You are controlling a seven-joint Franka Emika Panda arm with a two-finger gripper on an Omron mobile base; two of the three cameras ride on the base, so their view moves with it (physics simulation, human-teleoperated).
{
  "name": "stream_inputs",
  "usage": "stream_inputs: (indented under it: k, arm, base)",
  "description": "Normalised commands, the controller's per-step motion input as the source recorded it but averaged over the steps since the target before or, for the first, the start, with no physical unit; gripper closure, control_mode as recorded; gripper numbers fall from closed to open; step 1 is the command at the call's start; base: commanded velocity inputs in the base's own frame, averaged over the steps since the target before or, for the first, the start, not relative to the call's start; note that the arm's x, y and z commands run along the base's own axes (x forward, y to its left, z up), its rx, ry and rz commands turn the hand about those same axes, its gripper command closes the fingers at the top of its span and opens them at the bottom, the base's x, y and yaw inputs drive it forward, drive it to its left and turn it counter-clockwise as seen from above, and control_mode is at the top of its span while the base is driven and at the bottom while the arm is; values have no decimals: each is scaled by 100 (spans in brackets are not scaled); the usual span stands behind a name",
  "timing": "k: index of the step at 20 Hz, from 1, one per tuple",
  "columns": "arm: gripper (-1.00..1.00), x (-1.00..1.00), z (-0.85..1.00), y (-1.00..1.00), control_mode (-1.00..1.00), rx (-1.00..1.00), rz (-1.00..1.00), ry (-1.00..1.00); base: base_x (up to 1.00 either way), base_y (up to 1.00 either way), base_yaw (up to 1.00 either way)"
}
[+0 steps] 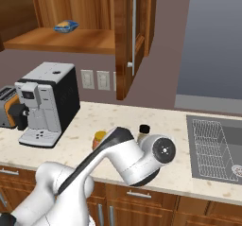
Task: Pick the cinnamon and honey bottle from the cabinet and place them next to the mug.
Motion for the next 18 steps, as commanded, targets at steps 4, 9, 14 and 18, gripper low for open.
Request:
stream_inputs:
  k: [4,9,14,18]
  arm:
    - [100,23,-16,-18,-100,0,26,3]
    - [100,5,-12,-9,-100,0,30,0]
    - [100,9,-8,-6,-100,0,29,0]
    - [100,41,-8,-3,-100,0,14,0]
  base:
    - [0,0,0]
    - [0,0,0]
    - [0,0,0]
    - [0,0,0]
